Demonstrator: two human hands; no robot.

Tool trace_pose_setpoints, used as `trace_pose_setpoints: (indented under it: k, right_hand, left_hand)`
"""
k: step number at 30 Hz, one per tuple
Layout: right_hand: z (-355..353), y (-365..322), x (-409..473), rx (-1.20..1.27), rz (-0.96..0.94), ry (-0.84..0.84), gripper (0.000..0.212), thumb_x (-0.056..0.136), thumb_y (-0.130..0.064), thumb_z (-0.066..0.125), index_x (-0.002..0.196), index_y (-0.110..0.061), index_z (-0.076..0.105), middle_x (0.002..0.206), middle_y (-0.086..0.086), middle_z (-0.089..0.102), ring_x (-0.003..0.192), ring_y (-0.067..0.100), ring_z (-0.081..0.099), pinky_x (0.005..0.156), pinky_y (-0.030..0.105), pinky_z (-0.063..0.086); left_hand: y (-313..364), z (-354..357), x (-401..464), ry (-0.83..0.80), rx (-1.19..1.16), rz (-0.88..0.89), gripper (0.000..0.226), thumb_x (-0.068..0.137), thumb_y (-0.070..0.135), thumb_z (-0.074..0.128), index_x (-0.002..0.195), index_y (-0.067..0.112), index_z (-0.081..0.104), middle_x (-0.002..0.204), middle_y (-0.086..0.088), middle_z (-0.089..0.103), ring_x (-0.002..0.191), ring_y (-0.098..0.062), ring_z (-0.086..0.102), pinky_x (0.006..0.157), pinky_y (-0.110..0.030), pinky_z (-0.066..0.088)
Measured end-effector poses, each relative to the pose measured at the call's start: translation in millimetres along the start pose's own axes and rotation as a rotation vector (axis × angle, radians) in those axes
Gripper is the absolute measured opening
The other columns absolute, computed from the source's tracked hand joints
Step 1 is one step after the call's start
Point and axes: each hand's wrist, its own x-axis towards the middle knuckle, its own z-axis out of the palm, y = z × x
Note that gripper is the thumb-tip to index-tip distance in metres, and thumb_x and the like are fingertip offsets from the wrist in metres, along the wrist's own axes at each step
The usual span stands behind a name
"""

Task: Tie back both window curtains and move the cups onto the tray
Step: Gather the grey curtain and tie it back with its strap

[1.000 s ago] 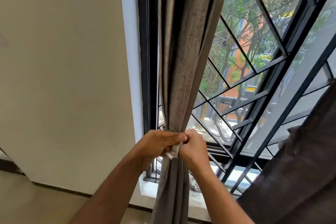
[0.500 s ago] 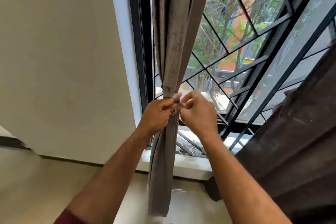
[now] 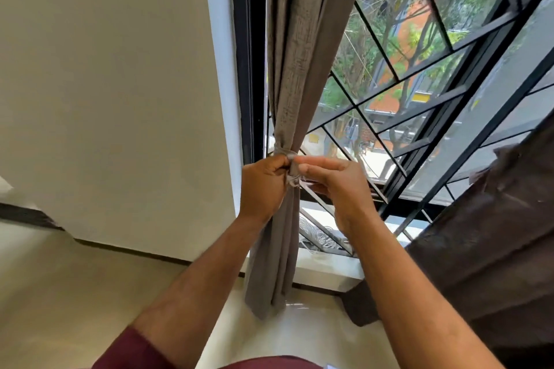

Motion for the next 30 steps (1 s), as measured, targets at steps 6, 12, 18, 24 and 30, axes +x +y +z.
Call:
trace_pose_setpoints:
  k: [6,12,18,24,30]
  right_hand:
    - [-16.1,3.1,10.2,-0.246,-0.208,0.033,0.027,0.093,0.011,0.076,0.110,-0.006,0.088,0.104,0.008,0.088,0.093,0.010,0.084,0.083,0.023,0.068]
    - [-11.6,19.2,10.9,-0.473,-0.435,0.212,0.023,0.090,-0.003,0.084,0.086,-0.025,0.080,0.089,-0.017,0.083,0.096,0.005,0.081,0.087,0.039,0.069]
    - [-7.4,34.1,16.8,-0.530,-0.438,0.316,0.042,0.078,-0.008,0.091,0.097,-0.032,0.063,0.105,-0.011,0.066,0.094,0.011,0.071,0.073,0.043,0.067]
    - [-17.5,30.7,23.2,-0.509,-0.527,0.208,0.026,0.084,-0.005,0.093,0.098,-0.027,0.088,0.084,-0.009,0.082,0.075,0.011,0.077,0.066,0.031,0.063]
    - [-14.3,17.0,29.4,-0.763,-0.682,0.122,0.020,0.079,0.003,0.089,0.084,-0.015,0.079,0.087,-0.003,0.075,0.070,0.015,0.068,0.064,0.041,0.059]
  left_hand:
    - [4.7,-19.8,7.5,-0.547,-0.445,-0.267,0.046,0.105,0.015,0.067,0.149,0.029,0.070,0.147,0.002,0.075,0.139,-0.018,0.070,0.118,-0.043,0.056]
    - [7.7,-9.8,7.0,-0.471,-0.558,-0.292,0.038,0.112,0.006,0.060,0.148,0.012,0.070,0.141,-0.004,0.079,0.130,-0.023,0.076,0.106,-0.040,0.064]
    - [10.7,-8.0,11.7,-0.424,-0.430,-0.332,0.042,0.114,0.000,0.051,0.135,0.023,0.080,0.129,0.006,0.084,0.123,-0.005,0.075,0.108,-0.021,0.058]
    - [9.1,-18.5,16.9,-0.276,-0.414,-0.322,0.034,0.094,-0.002,0.082,0.109,0.027,0.090,0.105,0.006,0.090,0.102,-0.018,0.085,0.095,-0.036,0.069]
    - [1.3,-26.0,15.2,0.065,0.050,-0.008,0.020,0.074,0.025,0.101,0.085,0.023,0.084,0.076,0.016,0.078,0.071,0.004,0.074,0.074,-0.011,0.062]
